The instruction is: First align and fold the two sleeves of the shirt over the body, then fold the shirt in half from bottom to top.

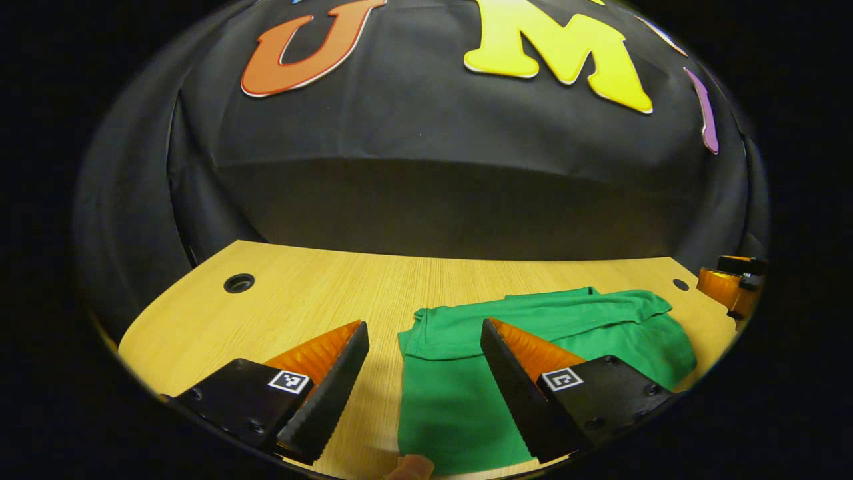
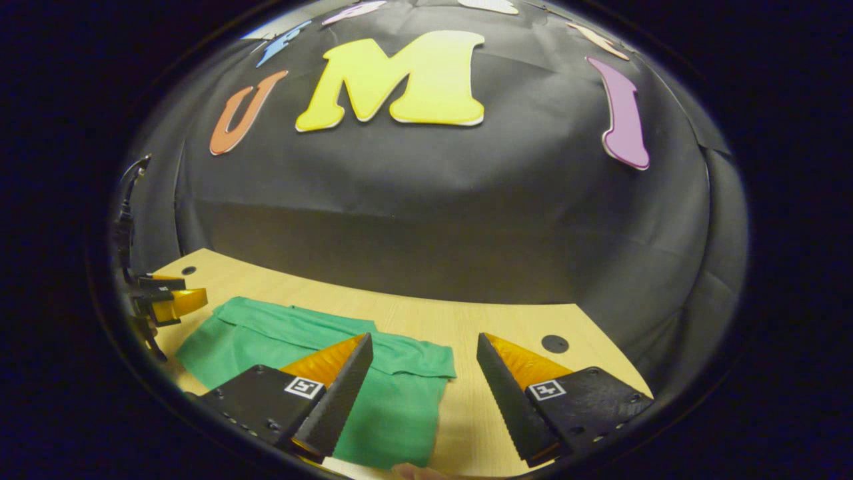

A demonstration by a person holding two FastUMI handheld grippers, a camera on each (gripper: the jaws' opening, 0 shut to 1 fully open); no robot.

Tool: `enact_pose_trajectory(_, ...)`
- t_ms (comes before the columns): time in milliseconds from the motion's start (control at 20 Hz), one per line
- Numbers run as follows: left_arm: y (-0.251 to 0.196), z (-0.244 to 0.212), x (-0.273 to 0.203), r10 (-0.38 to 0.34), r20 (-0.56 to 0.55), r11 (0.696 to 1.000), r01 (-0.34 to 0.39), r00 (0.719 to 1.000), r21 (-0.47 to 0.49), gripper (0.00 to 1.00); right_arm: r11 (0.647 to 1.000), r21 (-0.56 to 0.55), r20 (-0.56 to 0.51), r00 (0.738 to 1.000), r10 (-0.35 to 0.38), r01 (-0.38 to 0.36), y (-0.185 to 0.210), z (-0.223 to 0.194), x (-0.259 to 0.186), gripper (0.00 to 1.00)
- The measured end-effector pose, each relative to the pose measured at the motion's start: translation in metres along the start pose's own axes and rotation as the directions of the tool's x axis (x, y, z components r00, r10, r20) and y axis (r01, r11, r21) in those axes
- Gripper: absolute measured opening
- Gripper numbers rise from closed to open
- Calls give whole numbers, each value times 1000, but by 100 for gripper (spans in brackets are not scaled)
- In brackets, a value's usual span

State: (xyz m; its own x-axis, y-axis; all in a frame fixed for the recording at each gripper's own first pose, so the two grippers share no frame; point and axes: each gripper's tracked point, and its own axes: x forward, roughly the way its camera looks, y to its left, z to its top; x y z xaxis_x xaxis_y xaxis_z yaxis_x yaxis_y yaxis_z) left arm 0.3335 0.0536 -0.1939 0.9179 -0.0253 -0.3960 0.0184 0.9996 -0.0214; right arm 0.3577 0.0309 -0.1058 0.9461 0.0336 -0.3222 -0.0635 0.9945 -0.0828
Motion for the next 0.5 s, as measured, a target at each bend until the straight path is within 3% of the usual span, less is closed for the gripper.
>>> enact_pose_trajectory(500,-33,27,-182,-3,187,1000,6,982,-12,100,999,7,197,980,29,-31,-18,12,-188,95)
